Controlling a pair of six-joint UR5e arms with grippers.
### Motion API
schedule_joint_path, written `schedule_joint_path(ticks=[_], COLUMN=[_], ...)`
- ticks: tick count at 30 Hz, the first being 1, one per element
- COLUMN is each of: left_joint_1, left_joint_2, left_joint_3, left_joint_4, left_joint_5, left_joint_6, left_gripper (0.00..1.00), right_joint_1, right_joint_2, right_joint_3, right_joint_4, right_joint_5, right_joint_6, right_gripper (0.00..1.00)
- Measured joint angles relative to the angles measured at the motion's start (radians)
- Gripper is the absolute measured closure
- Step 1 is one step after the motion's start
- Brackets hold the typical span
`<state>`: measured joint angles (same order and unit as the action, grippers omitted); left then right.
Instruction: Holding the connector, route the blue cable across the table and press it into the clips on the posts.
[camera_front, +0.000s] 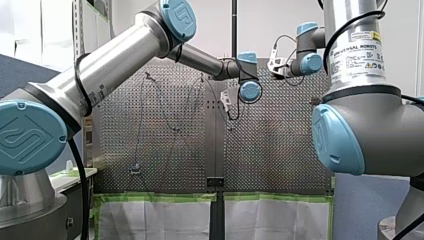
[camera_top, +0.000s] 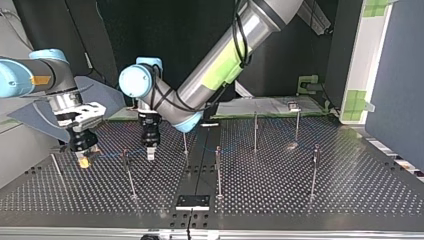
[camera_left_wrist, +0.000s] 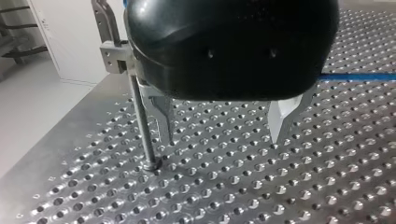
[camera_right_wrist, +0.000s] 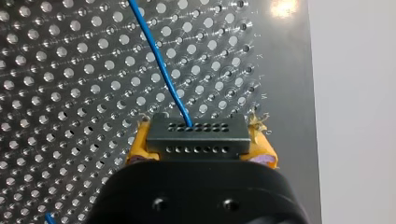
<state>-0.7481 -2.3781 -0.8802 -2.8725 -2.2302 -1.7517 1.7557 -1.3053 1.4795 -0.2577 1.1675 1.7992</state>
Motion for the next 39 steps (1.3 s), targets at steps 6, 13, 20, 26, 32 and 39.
schedule_joint_path(ticks=[6, 13, 20, 26, 32, 39], left_joint_1=[-0.006, -0.024, -0.051, -0.07, -0.087, -0.086], left_joint_2=[0.011, 0.034, 0.08, 0.135, 0.2, 0.274], left_joint_3=[0.0, -0.004, -0.056, -0.111, -0.175, -0.25], left_joint_4=[-0.052, -0.12, -0.139, -0.09, -0.025, 0.05], left_joint_5=[-0.002, -0.009, -0.001, 0.024, 0.026, 0.025], left_joint_6=[-0.027, -0.045, -0.041, -0.033, -0.028, -0.01], left_gripper=[0.0, 0.0, 0.0, 0.0, 0.0, 0.0], right_joint_1=[-0.002, -0.009, -0.011, -0.011, -0.011, -0.008], right_joint_2=[0.0, 0.002, 0.002, 0.002, 0.002, 0.002], right_joint_3=[0.0, 0.0, 0.0, 0.0, 0.0, 0.0], right_joint_4=[0.0, 0.0, 0.001, 0.002, 0.005, 0.006], right_joint_5=[0.0, 0.0, -0.001, -0.003, -0.004, -0.005], right_joint_6=[0.001, 0.003, 0.002, 0.001, 0.002, 0.003], right_gripper=[1.0, 1.0, 1.0, 1.0, 1.0, 1.0])
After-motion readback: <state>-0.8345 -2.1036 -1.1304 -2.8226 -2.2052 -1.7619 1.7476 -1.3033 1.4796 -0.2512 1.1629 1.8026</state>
